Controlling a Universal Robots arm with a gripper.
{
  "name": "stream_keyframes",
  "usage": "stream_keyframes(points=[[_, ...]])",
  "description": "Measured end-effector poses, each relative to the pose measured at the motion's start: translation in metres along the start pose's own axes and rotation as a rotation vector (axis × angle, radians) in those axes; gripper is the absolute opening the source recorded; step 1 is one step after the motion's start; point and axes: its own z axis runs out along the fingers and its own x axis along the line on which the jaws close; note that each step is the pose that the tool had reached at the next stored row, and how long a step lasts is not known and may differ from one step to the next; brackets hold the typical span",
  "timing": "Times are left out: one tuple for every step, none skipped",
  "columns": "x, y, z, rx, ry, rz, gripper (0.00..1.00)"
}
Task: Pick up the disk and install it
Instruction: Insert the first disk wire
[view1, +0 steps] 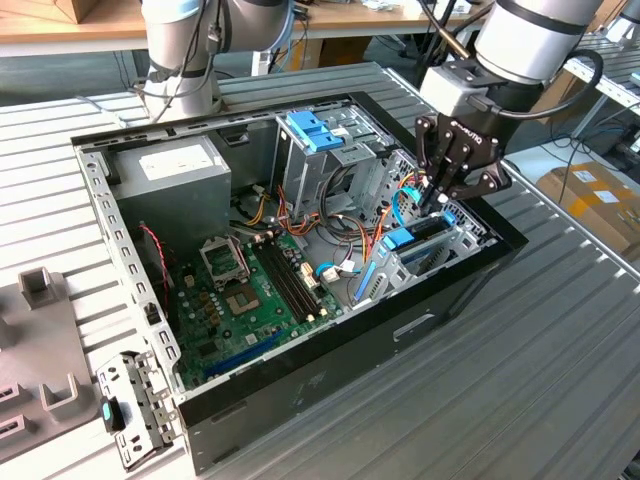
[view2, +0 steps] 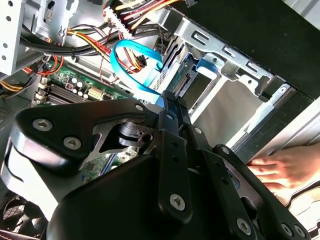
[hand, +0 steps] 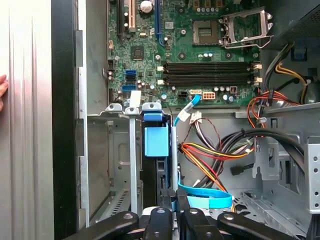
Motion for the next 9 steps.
stream_keyframes(points=[[0.0004,0.0057,0.0003,0.0089,-0.0005,0.0,0.16],[0.0009,0.0072,0.0003,0.0145,-0.0006,0.0,0.16],[0.0012,0.008,0.0003,0.0196,-0.0008,0.0,0.16],[0.0015,0.0092,0.0004,0.0377,-0.0012,0.001,0.16],[0.0016,0.0103,0.0006,0.0658,-0.0021,0.001,0.16],[0.0016,0.0116,0.0007,0.0812,-0.0025,0.0,0.16],[0.0018,0.0128,0.0007,0.0879,-0.0028,0.0,0.16],[0.0022,0.0143,0.0008,0.0927,-0.0028,0.0,0.16],[0.0029,0.0167,0.0008,0.0983,-0.0029,0.0,0.16]])
